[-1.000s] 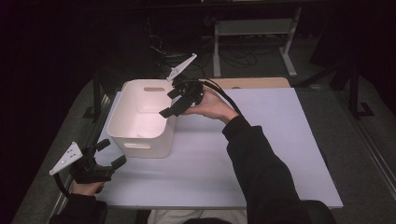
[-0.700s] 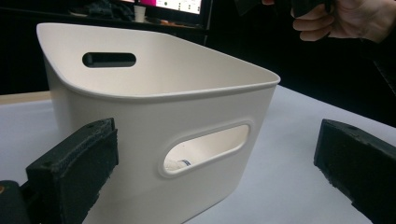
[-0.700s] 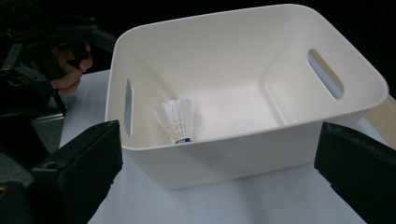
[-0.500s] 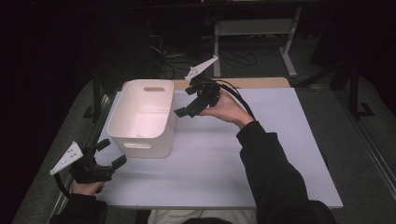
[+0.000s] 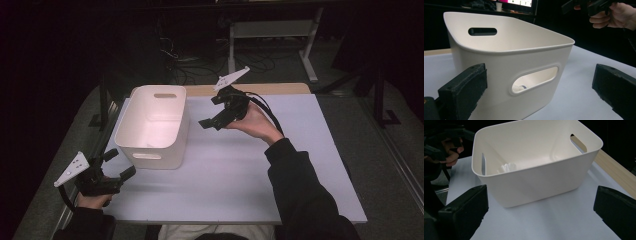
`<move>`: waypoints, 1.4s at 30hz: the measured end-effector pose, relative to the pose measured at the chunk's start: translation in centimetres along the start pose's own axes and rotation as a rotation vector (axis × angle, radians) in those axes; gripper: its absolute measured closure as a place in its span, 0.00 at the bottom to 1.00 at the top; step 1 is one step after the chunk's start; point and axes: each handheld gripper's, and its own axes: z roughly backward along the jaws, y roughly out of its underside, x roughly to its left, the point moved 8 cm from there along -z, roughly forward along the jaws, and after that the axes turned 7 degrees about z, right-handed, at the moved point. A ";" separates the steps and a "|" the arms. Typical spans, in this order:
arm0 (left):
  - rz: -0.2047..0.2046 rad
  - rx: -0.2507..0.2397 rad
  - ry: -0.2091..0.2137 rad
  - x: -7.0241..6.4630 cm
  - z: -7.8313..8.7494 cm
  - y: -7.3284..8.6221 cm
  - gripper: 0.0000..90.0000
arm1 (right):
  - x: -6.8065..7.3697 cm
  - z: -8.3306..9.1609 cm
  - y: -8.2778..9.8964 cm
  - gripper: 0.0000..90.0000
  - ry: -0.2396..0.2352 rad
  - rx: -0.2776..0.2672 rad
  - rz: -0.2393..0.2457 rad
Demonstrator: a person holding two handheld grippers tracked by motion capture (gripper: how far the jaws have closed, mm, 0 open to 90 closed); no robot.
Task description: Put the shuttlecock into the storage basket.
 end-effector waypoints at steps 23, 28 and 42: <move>0.004 0.000 -0.010 0.1 -0.1 0.0 0.00 | -1.1 4.4 5.1 0.00 0.083 -0.065 -0.089; 0.004 -0.001 -0.011 0.1 -0.1 0.0 0.00 | -1.1 4.9 6.1 0.00 0.092 -0.069 -0.100; 0.002 0.001 -0.014 0.1 -0.1 0.0 0.00 | -0.8 5.7 8.8 0.00 0.115 -0.088 -0.134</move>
